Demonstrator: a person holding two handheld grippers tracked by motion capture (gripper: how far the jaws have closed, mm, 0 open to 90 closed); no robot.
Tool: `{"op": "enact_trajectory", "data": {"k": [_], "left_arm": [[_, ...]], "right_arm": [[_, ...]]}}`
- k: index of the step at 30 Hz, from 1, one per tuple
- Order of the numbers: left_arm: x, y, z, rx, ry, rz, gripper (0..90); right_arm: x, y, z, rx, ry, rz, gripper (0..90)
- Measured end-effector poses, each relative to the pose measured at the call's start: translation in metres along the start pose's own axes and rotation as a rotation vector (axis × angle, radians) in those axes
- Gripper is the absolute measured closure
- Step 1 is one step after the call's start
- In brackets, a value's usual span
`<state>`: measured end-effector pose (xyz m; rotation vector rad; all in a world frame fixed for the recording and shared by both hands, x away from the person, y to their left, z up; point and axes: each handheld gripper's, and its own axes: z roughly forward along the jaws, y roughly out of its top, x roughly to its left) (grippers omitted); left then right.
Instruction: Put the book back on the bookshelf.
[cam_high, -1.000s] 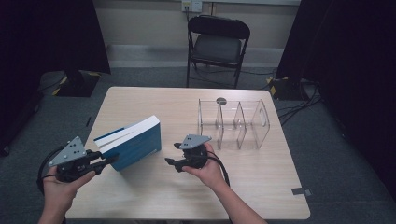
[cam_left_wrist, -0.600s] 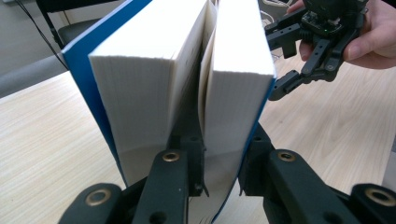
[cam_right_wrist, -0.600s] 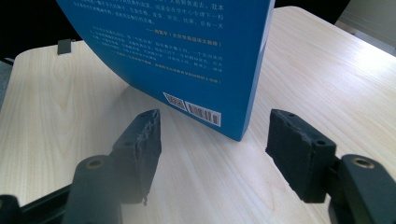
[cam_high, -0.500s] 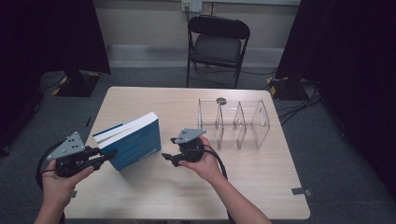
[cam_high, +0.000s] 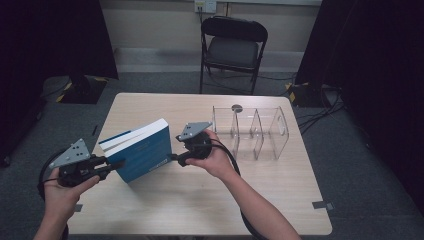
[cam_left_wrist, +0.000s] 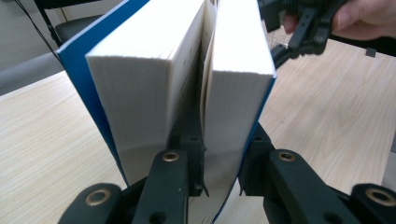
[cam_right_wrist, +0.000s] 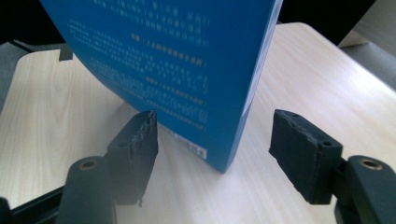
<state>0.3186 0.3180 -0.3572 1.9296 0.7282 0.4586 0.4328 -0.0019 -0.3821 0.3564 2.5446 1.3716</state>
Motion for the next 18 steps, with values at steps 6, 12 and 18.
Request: {"op": "enact_trajectory", "data": {"k": [6, 12, 18], "left_arm": [[0.002, 0.001, 0.0, 0.002, 0.001, -0.002, 75.8], [0.004, 0.001, 0.0, -0.002, -0.001, 0.0, 75.8], [0.005, 0.001, 0.0, -0.004, -0.004, -0.004, 75.8]], "right_arm": [[-0.005, 0.012, 0.001, 0.009, 0.018, -0.012, 31.7], [-0.008, 0.02, 0.006, 0.025, 0.041, -0.023, 31.7], [-0.009, 0.029, 0.008, 0.004, 0.056, -0.029, 32.3]]}}
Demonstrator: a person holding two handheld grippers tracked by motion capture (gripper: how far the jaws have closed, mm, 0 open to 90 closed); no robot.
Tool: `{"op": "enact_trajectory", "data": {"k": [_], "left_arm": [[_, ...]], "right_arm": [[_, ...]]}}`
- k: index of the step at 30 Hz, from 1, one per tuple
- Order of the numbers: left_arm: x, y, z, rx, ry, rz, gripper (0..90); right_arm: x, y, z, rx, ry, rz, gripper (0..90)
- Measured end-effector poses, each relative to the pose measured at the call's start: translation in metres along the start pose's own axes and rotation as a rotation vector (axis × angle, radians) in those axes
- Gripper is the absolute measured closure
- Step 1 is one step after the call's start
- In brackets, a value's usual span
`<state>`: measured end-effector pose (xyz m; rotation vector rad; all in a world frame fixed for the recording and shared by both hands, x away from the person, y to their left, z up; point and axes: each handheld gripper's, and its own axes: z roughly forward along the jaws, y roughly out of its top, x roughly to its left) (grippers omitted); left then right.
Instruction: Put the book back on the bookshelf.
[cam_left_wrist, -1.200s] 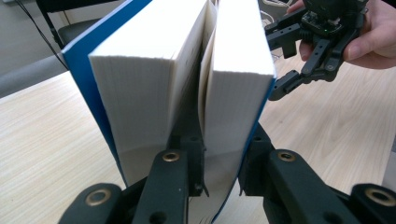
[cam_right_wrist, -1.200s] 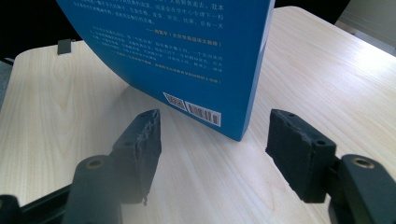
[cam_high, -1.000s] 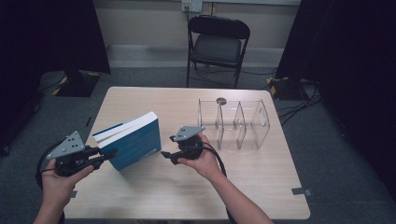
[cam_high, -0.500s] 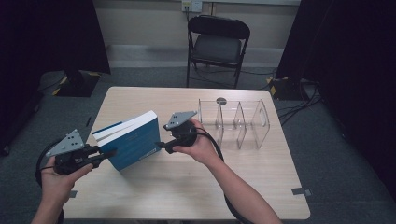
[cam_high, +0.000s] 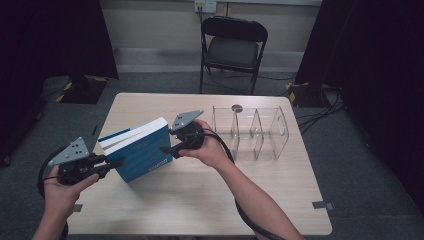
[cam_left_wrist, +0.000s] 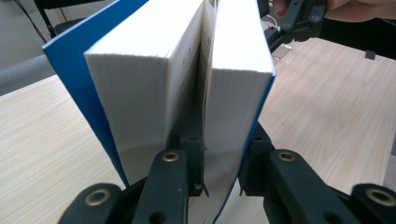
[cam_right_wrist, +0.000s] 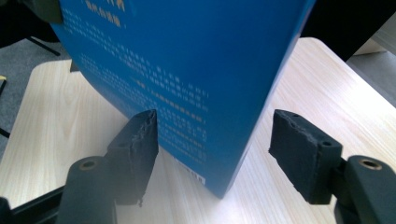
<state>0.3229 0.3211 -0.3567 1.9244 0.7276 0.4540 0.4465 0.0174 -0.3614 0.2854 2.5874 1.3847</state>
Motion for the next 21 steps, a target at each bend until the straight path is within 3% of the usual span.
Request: {"op": "enact_trajectory", "data": {"k": [21], "left_arm": [[0.007, 0.0, 0.0, -0.013, 0.005, -0.001, 75.7]], "right_arm": [[-0.006, 0.01, 0.01, -0.063, 0.006, -0.005, 33.9]]}}
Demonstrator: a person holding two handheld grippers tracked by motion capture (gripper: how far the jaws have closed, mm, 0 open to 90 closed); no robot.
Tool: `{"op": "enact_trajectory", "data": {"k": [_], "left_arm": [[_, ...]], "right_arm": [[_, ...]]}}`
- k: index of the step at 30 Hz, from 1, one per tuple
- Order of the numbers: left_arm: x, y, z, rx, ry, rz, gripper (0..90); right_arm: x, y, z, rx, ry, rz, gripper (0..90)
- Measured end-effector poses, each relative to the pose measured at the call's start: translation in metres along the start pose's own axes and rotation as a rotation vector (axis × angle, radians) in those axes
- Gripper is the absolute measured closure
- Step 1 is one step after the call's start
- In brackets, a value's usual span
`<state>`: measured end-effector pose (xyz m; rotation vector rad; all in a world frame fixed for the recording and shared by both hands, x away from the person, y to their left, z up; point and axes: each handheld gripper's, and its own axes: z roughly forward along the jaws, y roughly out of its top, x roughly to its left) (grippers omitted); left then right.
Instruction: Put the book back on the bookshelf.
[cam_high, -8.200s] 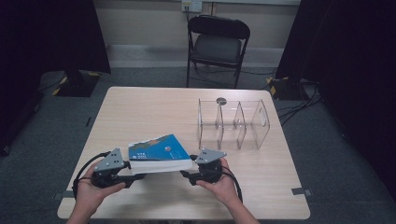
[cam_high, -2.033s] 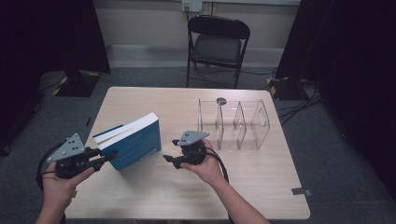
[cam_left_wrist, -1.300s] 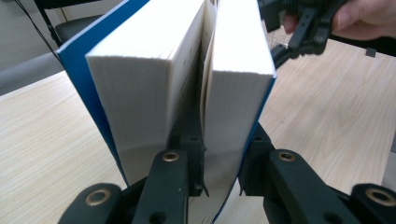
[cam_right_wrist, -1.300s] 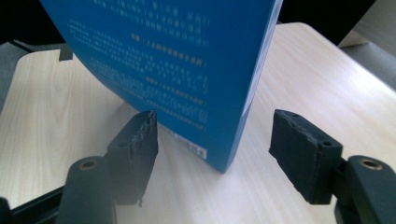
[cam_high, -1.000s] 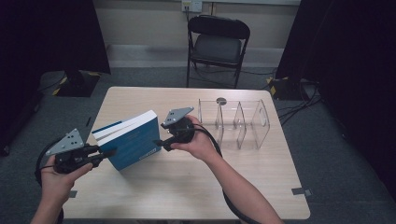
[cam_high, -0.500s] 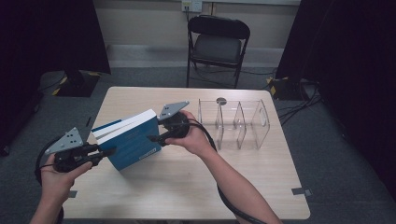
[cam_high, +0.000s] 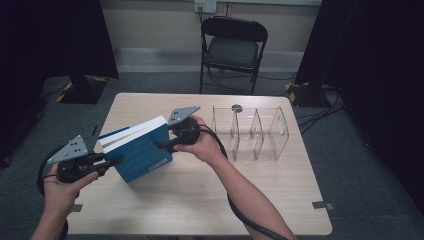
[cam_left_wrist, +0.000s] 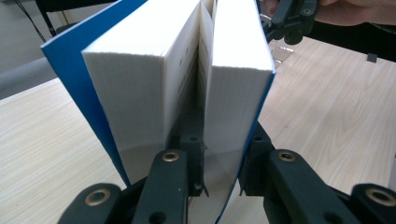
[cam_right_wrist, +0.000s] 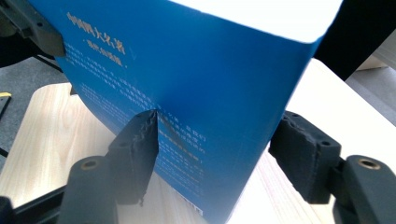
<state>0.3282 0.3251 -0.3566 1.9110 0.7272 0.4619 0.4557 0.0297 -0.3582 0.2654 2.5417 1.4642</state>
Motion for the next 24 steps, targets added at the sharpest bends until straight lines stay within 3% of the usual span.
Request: {"op": "enact_trajectory", "data": {"k": [1, 8, 19, 24], "left_arm": [[0.0003, 0.0001, 0.0001, 0.0, -0.001, -0.001, 75.7], [0.0009, -0.0002, 0.0001, -0.001, -0.006, -0.001, 75.4], [0.0057, -0.0012, 0.0011, -0.013, -0.001, 0.001, 74.5], [0.0081, -0.0016, 0.0044, -0.014, 0.024, -0.001, 67.2]], "right_arm": [[0.0008, 0.0008, -0.0006, 0.013, -0.007, -0.026, 35.8], [-0.0001, 0.0053, -0.0023, 0.052, 0.001, -0.052, 36.9], [-0.0055, 0.0069, 0.0022, 0.044, 0.017, -0.04, 36.3], [-0.0035, 0.0081, -0.0009, 0.064, 0.008, -0.052, 40.7]]}}
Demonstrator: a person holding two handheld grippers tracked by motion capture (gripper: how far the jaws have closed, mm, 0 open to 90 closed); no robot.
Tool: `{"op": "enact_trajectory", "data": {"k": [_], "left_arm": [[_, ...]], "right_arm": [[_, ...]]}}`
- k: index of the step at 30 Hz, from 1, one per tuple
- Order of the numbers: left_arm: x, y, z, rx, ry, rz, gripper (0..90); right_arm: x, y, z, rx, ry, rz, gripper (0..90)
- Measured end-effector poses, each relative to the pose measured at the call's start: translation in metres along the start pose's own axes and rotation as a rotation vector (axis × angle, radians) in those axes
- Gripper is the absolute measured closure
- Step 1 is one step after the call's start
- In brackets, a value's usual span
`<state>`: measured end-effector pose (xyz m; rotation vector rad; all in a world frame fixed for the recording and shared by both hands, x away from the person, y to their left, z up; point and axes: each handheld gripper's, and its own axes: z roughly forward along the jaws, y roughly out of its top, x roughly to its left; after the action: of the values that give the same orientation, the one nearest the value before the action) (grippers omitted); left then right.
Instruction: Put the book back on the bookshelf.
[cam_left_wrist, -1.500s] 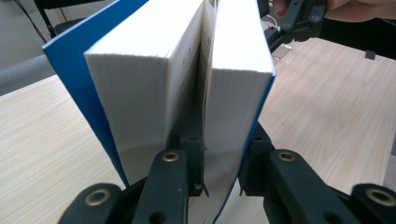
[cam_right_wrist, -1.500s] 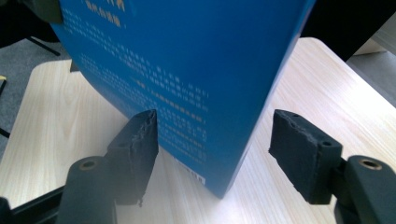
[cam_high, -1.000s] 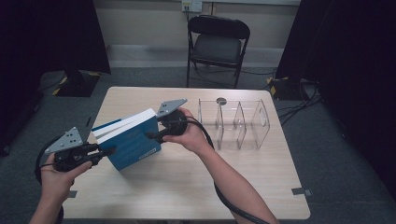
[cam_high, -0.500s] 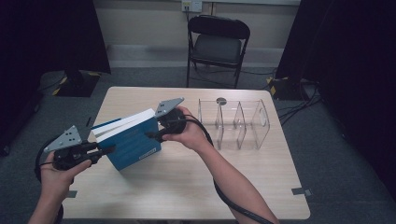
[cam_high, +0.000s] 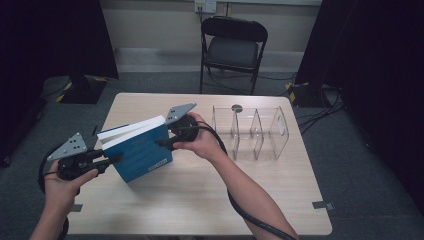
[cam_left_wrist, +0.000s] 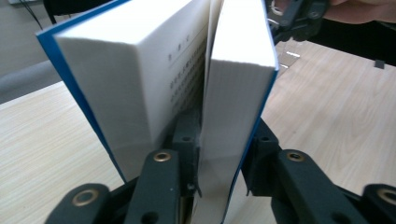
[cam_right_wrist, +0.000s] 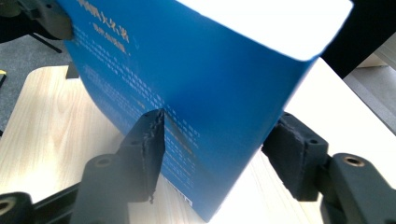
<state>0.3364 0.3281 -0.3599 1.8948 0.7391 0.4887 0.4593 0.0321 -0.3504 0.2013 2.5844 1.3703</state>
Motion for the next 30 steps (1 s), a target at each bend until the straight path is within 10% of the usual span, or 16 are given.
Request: {"op": "enact_trajectory", "data": {"k": [18, 30], "left_arm": [[0.005, -0.033, -0.001, 0.065, 0.118, -0.032, 25.2], [0.0, -0.033, 0.012, 0.055, 0.065, 0.038, 41.7]], "right_arm": [[0.001, 0.002, -0.003, 0.024, -0.007, -0.019, 40.5], [0.003, 0.004, -0.004, 0.027, 0.015, -0.033, 38.4]]}}
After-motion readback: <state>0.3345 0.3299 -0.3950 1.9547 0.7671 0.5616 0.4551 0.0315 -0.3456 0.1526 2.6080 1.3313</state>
